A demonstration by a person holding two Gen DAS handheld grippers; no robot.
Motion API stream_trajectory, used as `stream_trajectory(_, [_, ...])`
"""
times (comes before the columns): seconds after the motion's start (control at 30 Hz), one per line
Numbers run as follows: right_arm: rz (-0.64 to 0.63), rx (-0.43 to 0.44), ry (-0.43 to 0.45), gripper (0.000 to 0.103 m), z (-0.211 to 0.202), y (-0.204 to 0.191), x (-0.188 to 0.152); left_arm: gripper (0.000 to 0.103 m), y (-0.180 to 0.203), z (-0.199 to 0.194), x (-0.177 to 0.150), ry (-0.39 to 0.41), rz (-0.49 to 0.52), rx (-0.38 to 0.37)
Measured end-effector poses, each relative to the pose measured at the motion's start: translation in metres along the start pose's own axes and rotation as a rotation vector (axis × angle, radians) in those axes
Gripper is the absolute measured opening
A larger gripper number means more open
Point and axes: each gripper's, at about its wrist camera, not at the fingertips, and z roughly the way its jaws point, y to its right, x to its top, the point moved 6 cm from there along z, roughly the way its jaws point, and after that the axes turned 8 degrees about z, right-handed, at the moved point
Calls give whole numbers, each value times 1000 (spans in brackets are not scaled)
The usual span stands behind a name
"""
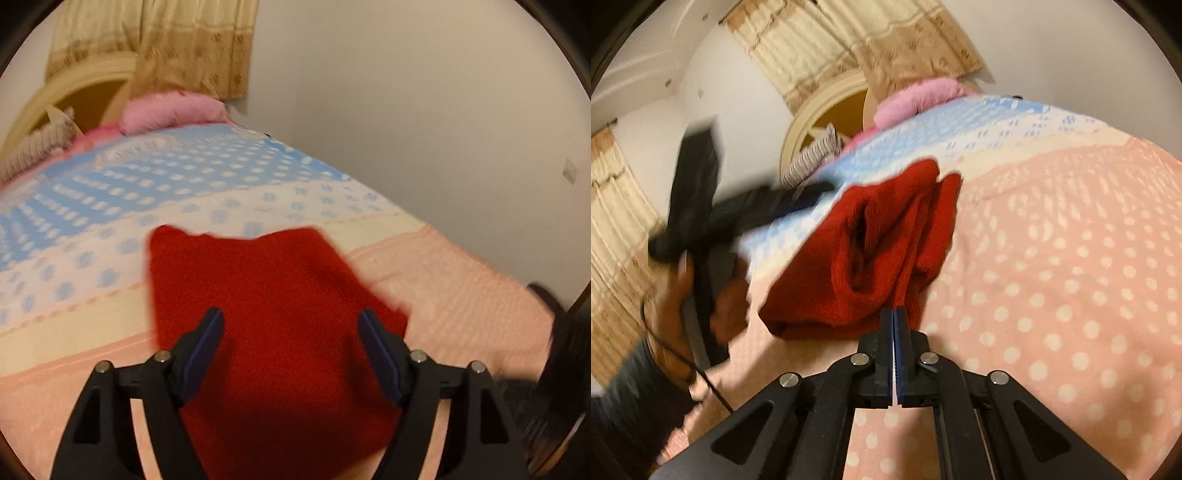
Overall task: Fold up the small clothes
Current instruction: 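Lay the held fold down with the right tool and open it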
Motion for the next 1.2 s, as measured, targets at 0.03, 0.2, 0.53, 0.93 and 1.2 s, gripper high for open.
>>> stream_trajectory(0.03, [-5,-6,6,2,0,-1,5,77,-4,-2,-6,-2,5,30])
stream_trajectory(0.2, [29,35,-22,67,25,-18,46,81,-32,0,-47,-34,-111,42])
stream_trajectory(0.53, [-37,-77,-125,11,87,-32,62,94,-36,-1,-63,-5,-197,-11])
stream_trajectory(0.93, [51,-147,-124,10,90,7,54,99,-41,-3,-61,-13,-190,10])
stream_trajectory(1.2, [-89,-288,19,35,54,-18,78,103,-51,24,-65,-76,-200,58])
